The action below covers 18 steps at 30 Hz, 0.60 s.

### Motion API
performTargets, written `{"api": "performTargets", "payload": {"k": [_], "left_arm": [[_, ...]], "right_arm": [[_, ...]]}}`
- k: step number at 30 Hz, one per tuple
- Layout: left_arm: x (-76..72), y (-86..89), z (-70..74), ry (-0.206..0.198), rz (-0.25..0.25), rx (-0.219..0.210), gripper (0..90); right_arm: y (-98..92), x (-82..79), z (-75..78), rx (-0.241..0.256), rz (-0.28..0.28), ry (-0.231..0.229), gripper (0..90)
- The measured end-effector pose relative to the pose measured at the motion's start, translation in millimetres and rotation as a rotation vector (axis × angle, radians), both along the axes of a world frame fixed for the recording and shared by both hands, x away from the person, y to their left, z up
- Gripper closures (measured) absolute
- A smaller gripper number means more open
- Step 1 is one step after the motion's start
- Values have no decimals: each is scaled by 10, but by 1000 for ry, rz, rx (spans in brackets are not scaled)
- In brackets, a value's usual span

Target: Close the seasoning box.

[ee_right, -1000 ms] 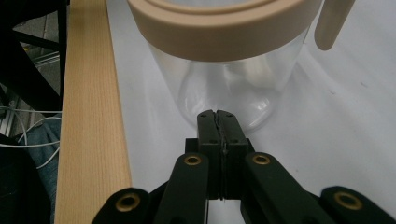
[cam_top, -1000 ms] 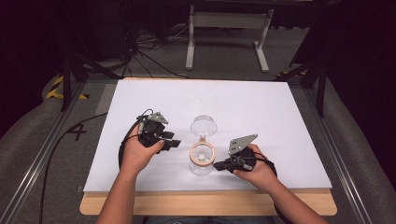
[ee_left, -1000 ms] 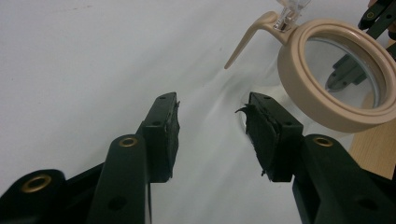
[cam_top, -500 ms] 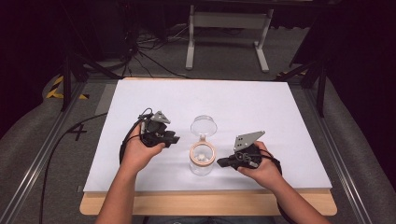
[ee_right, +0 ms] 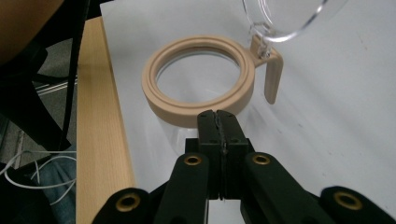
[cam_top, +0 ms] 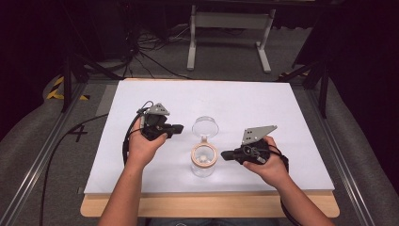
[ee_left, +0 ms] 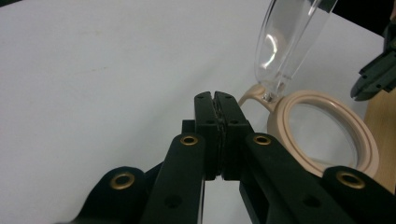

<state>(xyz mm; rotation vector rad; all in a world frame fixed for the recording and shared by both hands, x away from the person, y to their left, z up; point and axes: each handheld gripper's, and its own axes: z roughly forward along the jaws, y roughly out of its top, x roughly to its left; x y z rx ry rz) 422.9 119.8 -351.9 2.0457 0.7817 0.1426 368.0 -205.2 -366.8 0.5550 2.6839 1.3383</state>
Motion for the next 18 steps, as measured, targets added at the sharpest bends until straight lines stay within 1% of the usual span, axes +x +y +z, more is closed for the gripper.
{"api": "performTargets", "payload": {"k": [1, 2, 3, 4, 5, 6, 7, 9, 10, 11, 12, 13, 14, 15, 17, 18], "left_arm": [[16, -5, 9, -3, -4, 7, 887], [27, -22, 4, -3, -8, -10, 886], [36, -38, 4, -11, -6, -19, 882], [54, -65, 8, -22, -12, -36, 877], [54, -65, 8, -22, -12, -36, 878], [66, -82, 10, -26, -12, -50, 878], [76, -95, 12, -29, -12, -56, 882], [101, -110, 19, -35, -17, -60, 889], [108, -126, 19, -32, -14, -74, 891], [114, -133, 20, -36, -16, -77, 894], [119, -162, 11, -44, -12, -97, 895], [119, -162, 11, -44, -12, -97, 895], [112, -189, 3, -44, -11, -118, 895], [112, -189, 3, -44, -11, -118, 894], [97, -216, 11, -60, -14, -111, 894], [81, -231, 10, -64, -11, -126, 894]], "right_arm": [[15, -8, 23, 4, 2, -5, 900], [26, -10, 41, 14, 0, -9, 900], [36, -6, 59, 30, -5, -3, 900], [80, -5, 79, 28, -1, -4, 900], [80, -5, 79, 28, -1, -4, 900], [92, -7, 89, 32, -3, -7, 900], [109, -8, 101, 52, -3, 1, 900], [145, -15, 110, 57, 1, 2, 900], [159, -23, 113, 57, 0, 4, 900], [173, -27, 111, 64, -1, 7, 900], [183, -29, 104, 75, -5, 14, 900], [183, -29, 104, 75, -5, 14, 900], [189, -26, 87, 81, -13, 19, 900], [189, -26, 87, 81, -13, 19, 900], [190, -19, 67, 88, -21, 20, 900], [192, -15, 58, 90, -23, 20, 900]]}}
